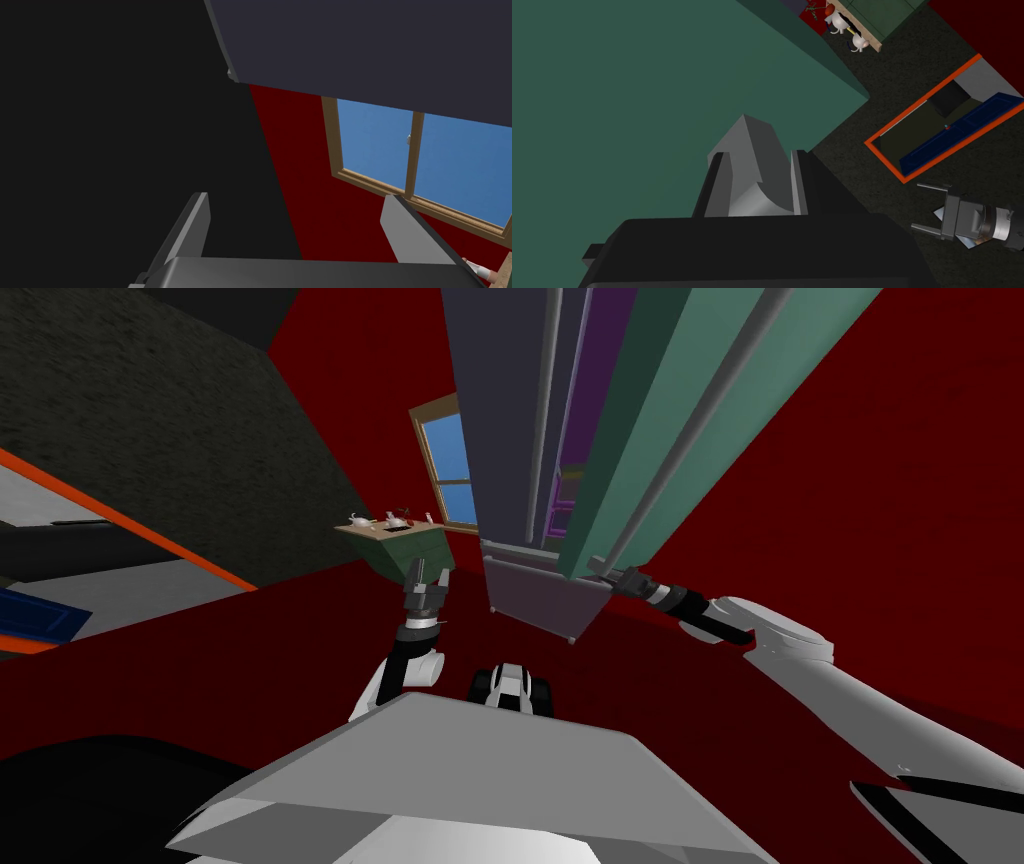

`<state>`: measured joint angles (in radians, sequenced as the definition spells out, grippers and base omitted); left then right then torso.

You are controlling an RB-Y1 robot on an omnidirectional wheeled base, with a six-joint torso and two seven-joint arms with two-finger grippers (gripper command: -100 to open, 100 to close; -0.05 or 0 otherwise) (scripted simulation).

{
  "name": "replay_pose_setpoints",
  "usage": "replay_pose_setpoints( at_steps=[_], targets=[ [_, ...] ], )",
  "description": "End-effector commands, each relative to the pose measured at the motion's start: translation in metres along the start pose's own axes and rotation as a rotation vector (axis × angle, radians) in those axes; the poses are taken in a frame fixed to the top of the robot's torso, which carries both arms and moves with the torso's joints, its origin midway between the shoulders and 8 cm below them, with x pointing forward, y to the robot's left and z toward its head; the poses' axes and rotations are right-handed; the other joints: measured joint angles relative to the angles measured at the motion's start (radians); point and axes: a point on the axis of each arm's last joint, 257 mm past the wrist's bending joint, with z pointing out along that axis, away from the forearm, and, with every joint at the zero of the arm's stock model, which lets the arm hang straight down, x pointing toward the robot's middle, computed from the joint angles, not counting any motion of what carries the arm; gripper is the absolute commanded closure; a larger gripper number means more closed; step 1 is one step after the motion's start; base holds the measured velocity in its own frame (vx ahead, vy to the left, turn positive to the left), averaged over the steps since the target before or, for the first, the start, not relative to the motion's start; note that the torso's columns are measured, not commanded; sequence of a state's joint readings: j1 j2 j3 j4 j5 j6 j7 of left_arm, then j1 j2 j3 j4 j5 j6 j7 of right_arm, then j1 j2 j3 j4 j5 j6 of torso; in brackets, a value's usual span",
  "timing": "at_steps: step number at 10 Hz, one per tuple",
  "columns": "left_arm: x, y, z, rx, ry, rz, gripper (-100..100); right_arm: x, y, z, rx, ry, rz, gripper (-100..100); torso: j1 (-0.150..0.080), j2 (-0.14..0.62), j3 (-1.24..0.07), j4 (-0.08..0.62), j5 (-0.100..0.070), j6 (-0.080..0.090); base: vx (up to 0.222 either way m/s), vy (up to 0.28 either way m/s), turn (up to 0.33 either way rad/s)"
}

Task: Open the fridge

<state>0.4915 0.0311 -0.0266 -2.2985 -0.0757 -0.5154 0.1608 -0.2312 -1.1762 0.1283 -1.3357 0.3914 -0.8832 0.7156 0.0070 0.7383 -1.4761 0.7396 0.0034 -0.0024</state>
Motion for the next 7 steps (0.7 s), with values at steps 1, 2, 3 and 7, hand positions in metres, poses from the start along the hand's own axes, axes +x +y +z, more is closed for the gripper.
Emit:
replay_pose_setpoints(
  at_steps=[1,2,3,7],
  targets=[
    [0.0,0.0,0.0,0.0,0.0,0.0,0,-0.017,0.014,0.003,-0.044,-0.046,-0.001,100,0.001,0.003,0.002,0.0,0.0,-0.002,-0.058,-0.146,0.03],
    [0.0,0.0,0.0,0.0,0.0,0.0,0,-0.025,0.023,0.006,-0.073,-0.072,0.0,100,0.002,0.003,0.002,0.0,0.0,0.0,-0.052,-0.151,0.015],
    [0.0,0.0,0.0,0.0,0.0,0.0,0,-0.018,0.016,0.003,-0.049,-0.048,0.0,100,0.001,0.005,0.003,0.0,0.0,0.0,-0.024,-0.078,-0.001],
    [0.0,0.0,0.0,0.0,0.0,0.0,0,-0.055,0.056,0.008,-0.173,-0.159,-0.004,100,-0.007,0.005,0.003,0.002,-0.002,0.003,-0.026,-0.215,0.022]
  ],
)
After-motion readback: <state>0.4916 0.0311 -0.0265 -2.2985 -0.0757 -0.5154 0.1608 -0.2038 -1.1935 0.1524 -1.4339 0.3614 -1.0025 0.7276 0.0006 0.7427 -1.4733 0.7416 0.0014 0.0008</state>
